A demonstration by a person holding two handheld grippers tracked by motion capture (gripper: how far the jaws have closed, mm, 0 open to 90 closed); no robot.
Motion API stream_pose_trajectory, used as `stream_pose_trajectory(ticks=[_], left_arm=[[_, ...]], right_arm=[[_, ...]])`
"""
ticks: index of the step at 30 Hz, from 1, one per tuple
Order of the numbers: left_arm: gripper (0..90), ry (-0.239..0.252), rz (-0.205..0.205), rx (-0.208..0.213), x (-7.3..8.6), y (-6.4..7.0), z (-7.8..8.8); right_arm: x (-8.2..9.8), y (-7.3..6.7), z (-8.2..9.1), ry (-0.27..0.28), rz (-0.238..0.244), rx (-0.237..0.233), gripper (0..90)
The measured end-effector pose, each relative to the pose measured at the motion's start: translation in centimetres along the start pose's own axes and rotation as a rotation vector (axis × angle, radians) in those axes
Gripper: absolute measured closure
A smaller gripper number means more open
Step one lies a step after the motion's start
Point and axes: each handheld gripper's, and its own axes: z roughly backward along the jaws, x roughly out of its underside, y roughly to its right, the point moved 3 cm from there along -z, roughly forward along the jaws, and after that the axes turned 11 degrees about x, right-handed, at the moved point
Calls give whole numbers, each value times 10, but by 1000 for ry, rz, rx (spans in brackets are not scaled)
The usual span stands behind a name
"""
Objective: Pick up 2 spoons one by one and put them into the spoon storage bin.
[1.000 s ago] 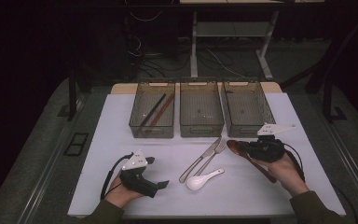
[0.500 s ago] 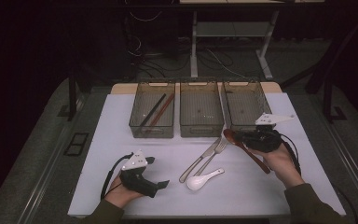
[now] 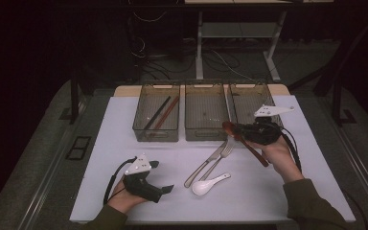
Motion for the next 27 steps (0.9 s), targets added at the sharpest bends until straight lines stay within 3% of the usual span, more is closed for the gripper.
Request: stream_pose_trajectory(ticks=[9,27], left_arm=[[0,3,0,2,0,0,-1],[0,4,-7,3,-1,3,-2]], right_arm=[[-15,2,-17,8,-10,9,829],[-63,3,-60,-13,-29,51,829]])
